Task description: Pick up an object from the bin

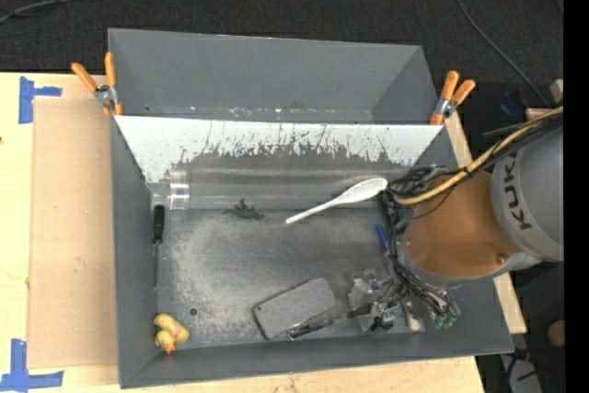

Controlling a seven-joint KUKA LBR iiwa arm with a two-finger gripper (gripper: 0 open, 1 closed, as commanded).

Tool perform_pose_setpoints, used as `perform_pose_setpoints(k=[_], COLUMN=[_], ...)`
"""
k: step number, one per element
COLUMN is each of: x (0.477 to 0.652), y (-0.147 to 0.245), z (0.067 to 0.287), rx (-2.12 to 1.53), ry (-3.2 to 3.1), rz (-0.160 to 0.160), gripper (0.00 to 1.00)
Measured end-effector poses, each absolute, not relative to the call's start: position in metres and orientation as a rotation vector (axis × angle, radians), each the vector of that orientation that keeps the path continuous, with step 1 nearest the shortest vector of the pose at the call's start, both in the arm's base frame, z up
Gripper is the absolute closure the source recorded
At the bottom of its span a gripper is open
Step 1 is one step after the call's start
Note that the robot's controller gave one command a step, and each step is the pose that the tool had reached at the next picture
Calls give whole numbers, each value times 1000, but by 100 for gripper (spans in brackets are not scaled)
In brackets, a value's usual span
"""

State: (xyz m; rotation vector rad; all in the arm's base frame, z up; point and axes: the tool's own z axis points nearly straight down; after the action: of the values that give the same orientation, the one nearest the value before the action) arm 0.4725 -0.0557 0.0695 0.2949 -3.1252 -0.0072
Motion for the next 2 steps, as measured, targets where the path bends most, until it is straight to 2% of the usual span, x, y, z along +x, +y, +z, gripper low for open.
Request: perform_pose_setpoints(k=[2], x=[471], y=[-54], z=[129], rx=[300], ry=[-3117], rz=[-11], gripper=[100])
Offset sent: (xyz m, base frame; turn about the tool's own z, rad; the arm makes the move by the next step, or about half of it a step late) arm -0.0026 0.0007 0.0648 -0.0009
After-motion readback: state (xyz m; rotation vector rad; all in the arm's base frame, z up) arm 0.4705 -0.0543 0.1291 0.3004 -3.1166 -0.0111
